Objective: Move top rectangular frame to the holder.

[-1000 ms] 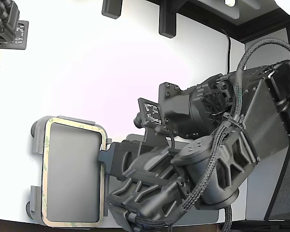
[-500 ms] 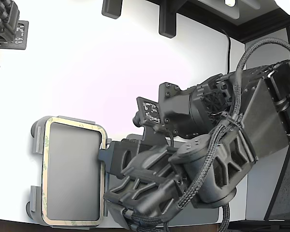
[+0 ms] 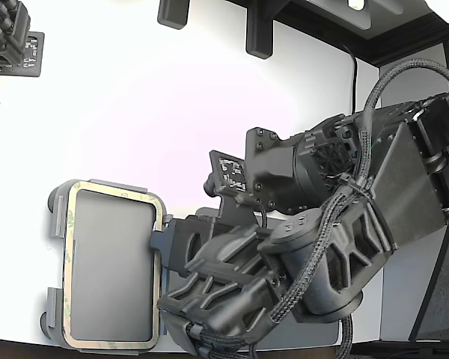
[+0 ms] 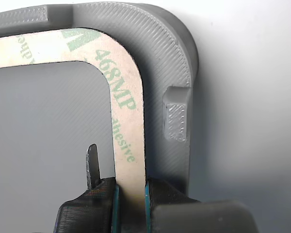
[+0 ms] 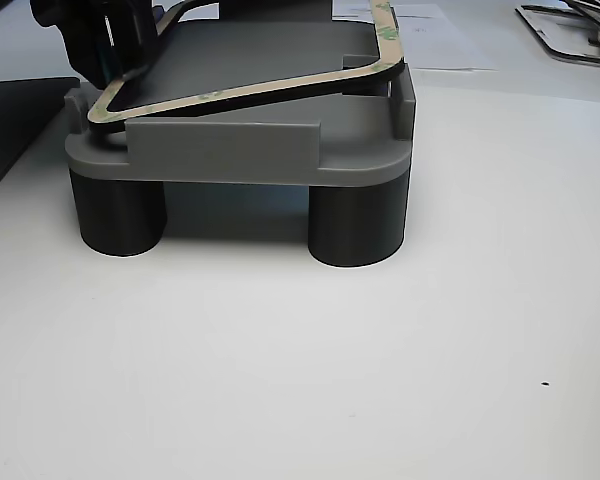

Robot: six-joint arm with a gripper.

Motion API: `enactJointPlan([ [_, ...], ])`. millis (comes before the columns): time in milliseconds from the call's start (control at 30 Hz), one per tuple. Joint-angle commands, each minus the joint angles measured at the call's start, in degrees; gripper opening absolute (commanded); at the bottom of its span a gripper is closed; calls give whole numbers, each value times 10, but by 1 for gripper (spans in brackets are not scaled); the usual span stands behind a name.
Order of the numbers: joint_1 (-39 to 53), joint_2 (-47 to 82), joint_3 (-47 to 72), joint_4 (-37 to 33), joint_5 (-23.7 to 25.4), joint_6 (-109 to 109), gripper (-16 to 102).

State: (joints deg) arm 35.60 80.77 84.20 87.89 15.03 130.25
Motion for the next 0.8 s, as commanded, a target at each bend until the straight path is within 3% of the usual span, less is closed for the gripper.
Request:
enactJointPlan([
  [0, -9, 9, -16, -3, 0, 1, 0],
  [100, -9, 9, -16, -4, 2, -1, 4],
  [133, -8, 9, -18, -4, 3, -2, 12],
  [167, -7, 10, -19, -3, 5, -3, 29],
  [200, -6, 10, -23, 0, 5, -4, 58],
  [233, -5, 10, -25, 4, 4, -4, 96],
  [267, -5, 10, -28, 4, 4, -5, 84],
  [300, -5, 10, -31, 5, 4, -6, 99],
  [567, -4, 4, -91, 13, 76, -55, 100],
  [767, 17, 53, -91, -4, 195, -185, 100],
])
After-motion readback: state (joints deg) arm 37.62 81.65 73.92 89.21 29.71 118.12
